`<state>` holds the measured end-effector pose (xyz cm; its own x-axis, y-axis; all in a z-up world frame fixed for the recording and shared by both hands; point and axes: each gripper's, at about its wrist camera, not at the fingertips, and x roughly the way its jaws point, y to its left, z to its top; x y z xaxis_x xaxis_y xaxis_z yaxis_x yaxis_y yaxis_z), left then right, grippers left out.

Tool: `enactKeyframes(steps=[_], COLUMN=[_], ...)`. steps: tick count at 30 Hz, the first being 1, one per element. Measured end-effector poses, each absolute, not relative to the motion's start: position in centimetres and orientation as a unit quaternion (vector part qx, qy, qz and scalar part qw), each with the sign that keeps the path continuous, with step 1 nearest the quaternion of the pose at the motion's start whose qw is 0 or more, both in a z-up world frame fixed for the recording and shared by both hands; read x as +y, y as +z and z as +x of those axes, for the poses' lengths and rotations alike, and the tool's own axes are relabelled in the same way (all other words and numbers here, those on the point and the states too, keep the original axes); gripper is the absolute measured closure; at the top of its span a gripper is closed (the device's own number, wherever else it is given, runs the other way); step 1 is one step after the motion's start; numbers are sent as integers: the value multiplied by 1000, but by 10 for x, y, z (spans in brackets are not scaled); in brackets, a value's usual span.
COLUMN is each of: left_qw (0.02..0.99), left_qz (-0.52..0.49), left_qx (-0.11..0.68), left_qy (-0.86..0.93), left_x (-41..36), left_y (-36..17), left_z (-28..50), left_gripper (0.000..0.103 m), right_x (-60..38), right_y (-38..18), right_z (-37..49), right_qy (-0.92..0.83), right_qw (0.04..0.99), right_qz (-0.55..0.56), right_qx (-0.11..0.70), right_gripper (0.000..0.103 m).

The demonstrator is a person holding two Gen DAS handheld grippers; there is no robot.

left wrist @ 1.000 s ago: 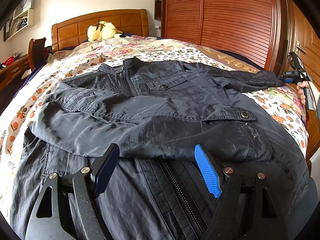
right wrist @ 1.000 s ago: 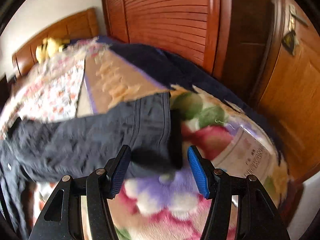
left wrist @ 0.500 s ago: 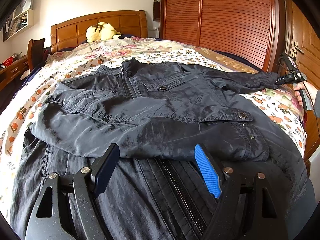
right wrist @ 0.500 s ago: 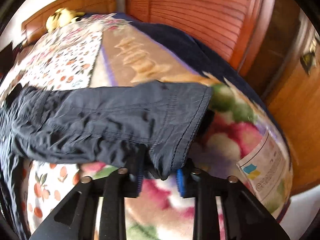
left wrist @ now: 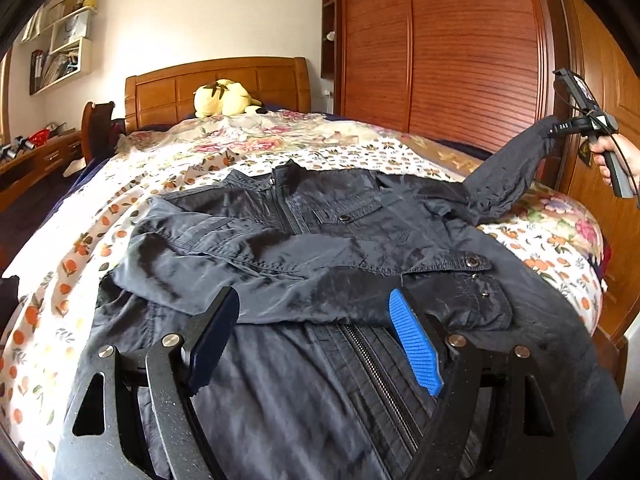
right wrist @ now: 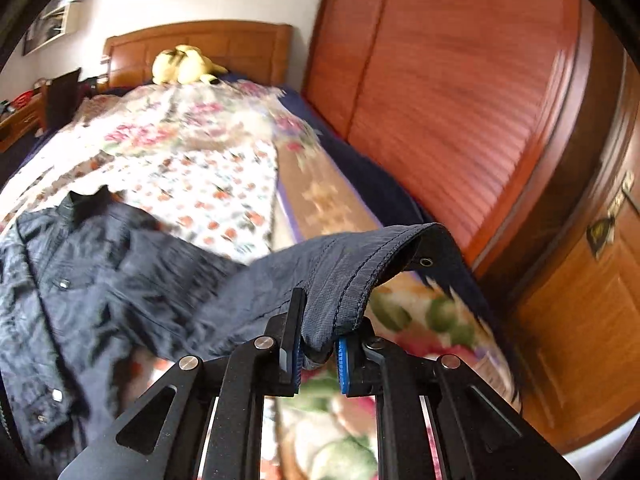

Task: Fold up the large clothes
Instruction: 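Lift the held sleeve with the right tool and fold it across the jacket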

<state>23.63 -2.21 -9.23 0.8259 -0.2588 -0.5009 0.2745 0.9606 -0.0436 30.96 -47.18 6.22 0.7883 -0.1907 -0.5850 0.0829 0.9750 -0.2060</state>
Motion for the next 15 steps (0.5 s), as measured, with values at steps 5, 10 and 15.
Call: enactKeyframes(steps=[5, 10, 15], left_qw=[951, 955, 958], left_qz=[0, 7, 6], left_qx=[270, 260, 252], left_qy=[-149, -142, -134], left_x=[-6, 5, 18], left_y=[-84, -74, -67], left_z=[227, 213, 202], left_gripper=[25, 25, 25], right_x=[-426, -392, -358], right_y=[89, 95, 108], right_z=[291, 278, 261], right_qy=[-47, -20, 18], right_qw=[947, 951, 956], right_qz=[-111, -125, -137], right_qx=[296, 281, 260], right_gripper=[90, 90, 90])
